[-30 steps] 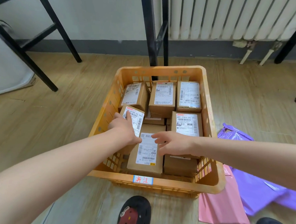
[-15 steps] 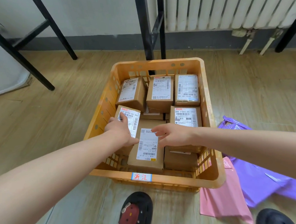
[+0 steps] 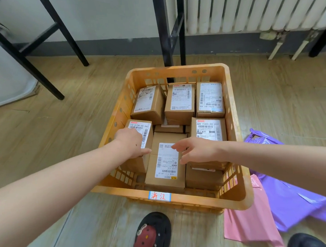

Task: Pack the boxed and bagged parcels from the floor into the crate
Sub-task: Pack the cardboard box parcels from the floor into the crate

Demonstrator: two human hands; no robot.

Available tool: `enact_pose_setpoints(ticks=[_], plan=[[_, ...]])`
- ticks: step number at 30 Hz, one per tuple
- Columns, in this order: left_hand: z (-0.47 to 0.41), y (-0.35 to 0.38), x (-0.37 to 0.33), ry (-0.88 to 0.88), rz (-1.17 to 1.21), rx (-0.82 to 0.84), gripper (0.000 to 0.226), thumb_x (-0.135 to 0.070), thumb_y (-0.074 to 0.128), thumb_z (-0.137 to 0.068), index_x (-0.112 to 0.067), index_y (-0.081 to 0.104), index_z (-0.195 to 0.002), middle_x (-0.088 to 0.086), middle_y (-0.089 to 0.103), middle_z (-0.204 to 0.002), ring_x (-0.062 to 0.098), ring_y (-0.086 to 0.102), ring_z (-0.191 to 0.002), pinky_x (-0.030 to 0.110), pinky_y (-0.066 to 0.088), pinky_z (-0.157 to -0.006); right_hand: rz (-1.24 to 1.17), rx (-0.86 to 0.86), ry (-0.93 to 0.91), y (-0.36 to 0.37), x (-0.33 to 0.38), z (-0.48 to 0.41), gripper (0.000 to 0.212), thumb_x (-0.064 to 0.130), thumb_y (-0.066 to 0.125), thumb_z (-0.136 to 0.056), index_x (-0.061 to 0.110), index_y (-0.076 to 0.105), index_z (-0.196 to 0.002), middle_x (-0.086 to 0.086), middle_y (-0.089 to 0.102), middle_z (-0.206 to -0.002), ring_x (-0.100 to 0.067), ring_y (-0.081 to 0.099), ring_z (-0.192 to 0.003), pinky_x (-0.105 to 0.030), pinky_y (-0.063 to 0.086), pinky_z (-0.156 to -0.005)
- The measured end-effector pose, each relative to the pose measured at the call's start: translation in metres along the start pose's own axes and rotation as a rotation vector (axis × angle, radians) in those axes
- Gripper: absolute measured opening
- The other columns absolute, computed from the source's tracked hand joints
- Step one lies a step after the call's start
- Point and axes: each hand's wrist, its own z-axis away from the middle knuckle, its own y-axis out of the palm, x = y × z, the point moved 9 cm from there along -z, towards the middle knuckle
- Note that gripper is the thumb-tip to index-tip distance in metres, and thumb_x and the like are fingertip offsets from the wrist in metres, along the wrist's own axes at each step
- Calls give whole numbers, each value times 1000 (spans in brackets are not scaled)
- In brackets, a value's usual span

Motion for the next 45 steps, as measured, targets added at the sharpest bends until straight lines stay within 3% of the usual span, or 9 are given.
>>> enact_pose_setpoints(ticks=[3,6,14,18,31,39,41,43,45], plan=[[6,5,1,74,90,4,85,-81,42,-75,-9,53,-120,3,55,-92,16,52,-78,24,43,-58,-4,-14,-15,-3,2,-2,59,21,60,-88,23,39,-143,1,46,-143,-15,46,-128,-29,38,-105],[18,20,4,102,148,3,110,-79,48,-72,-6,18,-149,10,57,-117,20,55,-96,25,45,-67,8,-18,-15,-3,0,-3,57,22,60,-88,23,40,-142,1,46,-143,-15,46,-128,-30,38,-106],[17,41,-2,83,183,58,112,-74,50,-75,-5,5,-151,17,52,-128,28,56,-108,33,50,-79,37,0,-16,8,10,-14,56,22,61,-87,25,43,-140,3,47,-142,-16,46,-129,-35,38,-109],[12,62,-12,36,151,125,112,-72,50,-77,-5,-1,-151,15,55,-122,26,58,-101,31,48,-69,37,7,-29,11,13,-20,55,22,61,-87,25,44,-140,3,48,-142,-15,46,-128,-32,39,-106],[-29,99,-43,-22,258,252,106,-51,64,-82,-3,0,-151,13,56,-126,27,57,-113,33,49,-81,36,4,-67,10,8,-34,54,23,61,-87,26,45,-139,4,48,-141,-12,50,-125,-27,42,-101],[-37,101,-45,115,243,347,104,-50,62,-83,2,1,-150,21,48,-136,32,53,-118,36,47,-89,44,-45,-76,-2,2,-28,52,21,60,-88,25,45,-138,4,51,-139,-10,52,-121,-26,43,-99],[-36,93,-39,147,215,351,92,-50,62,-84,1,18,-148,19,49,-135,30,54,-116,34,48,-88,26,-79,-90,-13,3,-23,51,18,59,-88,23,47,-137,4,52,-138,-10,54,-119,-25,43,-99],[-37,78,-30,190,201,335,60,-51,62,-84,-5,50,-121,13,59,-121,25,59,-103,31,48,-78,10,-117,-100,-26,2,-15,49,15,58,-89,22,49,-136,3,54,-135,-10,55,-117,-24,43,-96],[-39,56,-18,204,216,273,42,-48,61,-86,-10,57,-103,9,62,-115,23,59,-97,32,49,-77,1,-176,-109,-41,1,-6,47,14,58,-88,22,51,-134,3,57,-130,-9,56,-114,-20,42,-90]])
